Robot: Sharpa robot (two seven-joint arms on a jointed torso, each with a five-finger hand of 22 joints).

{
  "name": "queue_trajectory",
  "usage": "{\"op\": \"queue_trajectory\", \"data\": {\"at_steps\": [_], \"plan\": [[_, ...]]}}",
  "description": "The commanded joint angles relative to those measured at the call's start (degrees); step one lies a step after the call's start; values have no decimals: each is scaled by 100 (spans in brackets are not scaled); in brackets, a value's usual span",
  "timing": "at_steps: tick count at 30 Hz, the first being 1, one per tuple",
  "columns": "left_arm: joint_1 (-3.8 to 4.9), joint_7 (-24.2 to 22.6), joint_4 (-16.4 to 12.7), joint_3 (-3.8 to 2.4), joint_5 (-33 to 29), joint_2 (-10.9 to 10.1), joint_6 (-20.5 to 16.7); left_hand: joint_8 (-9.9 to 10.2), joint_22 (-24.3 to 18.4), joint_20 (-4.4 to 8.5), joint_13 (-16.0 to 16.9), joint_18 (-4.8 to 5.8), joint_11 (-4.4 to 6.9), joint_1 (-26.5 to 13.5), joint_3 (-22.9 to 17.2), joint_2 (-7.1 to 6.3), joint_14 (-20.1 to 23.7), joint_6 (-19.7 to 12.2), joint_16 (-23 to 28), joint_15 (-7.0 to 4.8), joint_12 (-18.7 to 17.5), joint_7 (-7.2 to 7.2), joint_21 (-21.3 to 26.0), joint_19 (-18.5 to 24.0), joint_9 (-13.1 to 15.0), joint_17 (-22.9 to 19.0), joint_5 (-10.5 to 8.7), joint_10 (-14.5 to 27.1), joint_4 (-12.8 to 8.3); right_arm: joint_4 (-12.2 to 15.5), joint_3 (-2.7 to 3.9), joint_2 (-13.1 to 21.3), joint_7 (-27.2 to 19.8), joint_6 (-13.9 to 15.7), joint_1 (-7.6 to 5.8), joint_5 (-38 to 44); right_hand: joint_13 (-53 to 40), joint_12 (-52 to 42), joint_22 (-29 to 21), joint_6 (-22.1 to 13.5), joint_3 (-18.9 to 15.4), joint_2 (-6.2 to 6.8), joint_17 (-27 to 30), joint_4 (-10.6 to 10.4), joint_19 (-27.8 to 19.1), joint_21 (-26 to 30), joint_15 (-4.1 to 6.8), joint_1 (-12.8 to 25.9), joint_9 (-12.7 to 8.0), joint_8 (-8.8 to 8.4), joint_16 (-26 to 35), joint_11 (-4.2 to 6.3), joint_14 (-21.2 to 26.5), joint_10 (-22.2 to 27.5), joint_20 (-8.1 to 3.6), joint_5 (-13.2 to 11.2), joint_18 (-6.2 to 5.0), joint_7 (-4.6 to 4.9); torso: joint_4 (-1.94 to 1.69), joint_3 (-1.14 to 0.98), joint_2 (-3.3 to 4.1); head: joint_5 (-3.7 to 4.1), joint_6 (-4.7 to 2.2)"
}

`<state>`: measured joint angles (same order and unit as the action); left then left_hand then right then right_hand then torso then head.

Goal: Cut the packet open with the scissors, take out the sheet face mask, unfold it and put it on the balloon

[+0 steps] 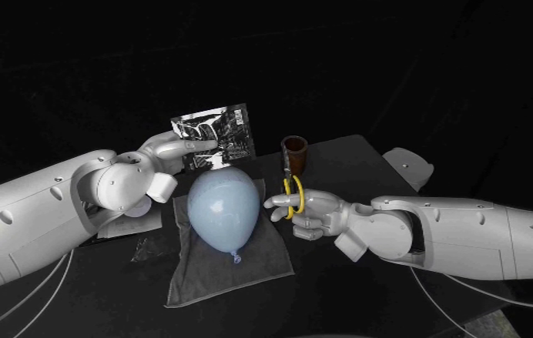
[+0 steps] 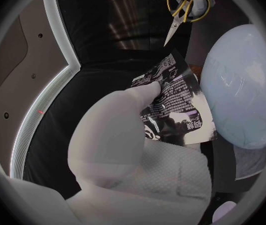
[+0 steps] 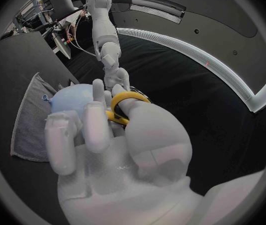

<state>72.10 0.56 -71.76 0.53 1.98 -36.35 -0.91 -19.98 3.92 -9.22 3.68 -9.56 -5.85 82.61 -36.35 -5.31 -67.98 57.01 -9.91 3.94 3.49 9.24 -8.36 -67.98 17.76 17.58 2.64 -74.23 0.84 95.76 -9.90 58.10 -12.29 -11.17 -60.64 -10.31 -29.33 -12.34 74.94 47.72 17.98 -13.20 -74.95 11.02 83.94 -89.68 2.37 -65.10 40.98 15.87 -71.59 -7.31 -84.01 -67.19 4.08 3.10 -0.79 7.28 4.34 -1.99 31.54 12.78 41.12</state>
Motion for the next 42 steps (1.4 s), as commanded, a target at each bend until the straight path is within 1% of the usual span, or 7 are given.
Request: {"op": "queue_trajectory", "data": {"at_steps": [1, 6, 11, 13, 21, 33, 42], "plan": [[13, -47, -22, -6, 3, -4, -15, -19, -2, -6, 7, -98, -5, 8, -18, 45, -4, 19, 21, -26, 20, 45, -15, -17, 564, 6, 19, -33, -11, -4, 6, -7, 14, -160, 2, -3, -1005, -1609, 1506, 194, 1145, 6, -317, -988, 606, -32, 135, 150, 348, 394, -333, 757, -374, -1891, -176, -14, 79, -193, 3, -3, 0, -24, -6], [13, -53, -25, -6, 3, -5, -13, -19, -2, -6, 7, -98, -5, 8, -18, 45, -4, 19, 21, -26, 20, 45, -15, -17, 564, 6, 19, -33, -11, 17, 7, -1, 26, 109, 0, 141, -4429, -5766, 1506, 177, 1479, 304, -598, -850, 606, -32, 187, 306, 728, 757, -689, 773, -395, -2099, -231, -38, 79, -267, 10, -5, -1, -45, -9], [13, -58, -25, -6, 2, 15, -7, -20, -2, -6, 7, -98, -5, 4, -19, 47, -4, 17, 21, -25, 21, 45, -14, -17, 566, 7, 19, -34, -11, 57, 8, 10, 137, 452, -10, 522, -5645, -7228, 1506, 429, 1146, 1212, -696, -556, 606, -32, 305, 410, 1001, 1146, -810, 938, -409, -2216, -325, -46, 79, -477, 12, -9, -1, -58, -7], [13, -61, -24, -6, 2, 28, -5, -20, -2, -6, 7, -98, -5, 4, -19, 47, -4, 17, 21, -25, 21, 45, -14, -17, 566, 7, 19, -34, -11, 60, 8, 12, 207, 584, -16, 719, -5880, -7521, 1506, 288, 880, 1675, -752, -587, 606, -32, 296, 624, 906, 999, -881, 885, -422, -2246, -343, -29, 79, -413, 14, -8, -4, -61, -7], [13, -65, -18, -6, 2, 89, 13, -20, -2, -6, 7, -98, -5, 4, -19, 47, -4, 17, 21, -25, 21, 45, -14, -17, 566, 7, 19, -34, -11, 83, 9, 20, 361, 855, -37, 1159, -5883, -7504, 1506, -172, 359, 2220, -766, -693, 606, -32, 68, 788, 318, 191, -892, 620, -408, -2222, -183, -33, 79, -121, 14, -9, -1, -69, -11], [16, -73, 11, -8, 2, 173, 39, -21, -2, -5, 7, -99, -4, 0, -22, 47, -6, 14, 23, -26, 22, 44, -14, -17, 572, 10, 19, -34, -16, 133, 9, 51, 563, 807, -94, 1552, -4910, -5906, 1282, -2055, -676, 2299, -472, -911, 501, 277, 93, 666, 26, -543, -418, 686, -127, -1625, -150, -25, -1, -90, 2, -5, 2, -77, 0], [23, -81, 65, -9, 0, 222, 46, -21, -2, -5, 7, -99, -4, 0, -22, 47, -6, 14, 23, -26, 22, 44, -14, -17, 572, 10, 19, -34, -16, 215, 9, 81, 703, 657, -115, 1631, -1126, -307, -449, -2539, -2280, 1814, 976, -1338, -404, 2682, -277, -25, 88, 125, 1665, 280, 1315, 1464, 176, -21, -498, 8, 9, -6, 0, -108, -4]]}}
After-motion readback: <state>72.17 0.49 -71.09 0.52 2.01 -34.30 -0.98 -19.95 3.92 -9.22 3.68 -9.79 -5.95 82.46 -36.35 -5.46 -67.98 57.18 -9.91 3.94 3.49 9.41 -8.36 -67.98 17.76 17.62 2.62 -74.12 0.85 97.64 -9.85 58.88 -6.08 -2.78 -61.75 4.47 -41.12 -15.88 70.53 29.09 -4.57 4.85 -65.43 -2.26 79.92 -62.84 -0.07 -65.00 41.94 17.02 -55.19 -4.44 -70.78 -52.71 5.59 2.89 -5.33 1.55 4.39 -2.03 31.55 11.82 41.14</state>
